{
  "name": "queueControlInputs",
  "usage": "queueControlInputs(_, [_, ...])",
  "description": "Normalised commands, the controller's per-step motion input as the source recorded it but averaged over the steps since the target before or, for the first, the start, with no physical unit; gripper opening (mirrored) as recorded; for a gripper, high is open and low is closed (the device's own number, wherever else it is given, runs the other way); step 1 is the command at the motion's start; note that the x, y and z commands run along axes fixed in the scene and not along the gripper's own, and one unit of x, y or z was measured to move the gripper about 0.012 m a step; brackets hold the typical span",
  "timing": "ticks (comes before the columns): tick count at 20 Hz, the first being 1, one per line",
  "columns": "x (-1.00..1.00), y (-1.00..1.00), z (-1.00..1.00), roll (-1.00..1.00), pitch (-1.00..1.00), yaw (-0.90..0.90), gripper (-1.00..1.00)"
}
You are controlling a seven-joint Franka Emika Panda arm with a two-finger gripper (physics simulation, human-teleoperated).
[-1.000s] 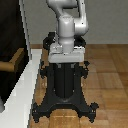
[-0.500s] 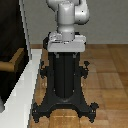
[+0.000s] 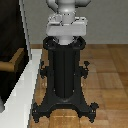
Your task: Open the door by pressing down and pulling on the handle.
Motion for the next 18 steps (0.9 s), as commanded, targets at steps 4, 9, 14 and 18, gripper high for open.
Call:
queueControlInputs(4, [0.0,0.0,0.25,0.0,0.0,0.0,1.0])
queueControlInputs(9, [0.0,0.0,0.0,0.0,0.0,-0.12,1.0])
queueControlInputs(14, [0.0,-0.6,0.0,0.0,0.0,-0.06,1.0])
queueControlInputs(18, [0.0,-0.75,0.0,0.0,0.0,0.0,1.0])
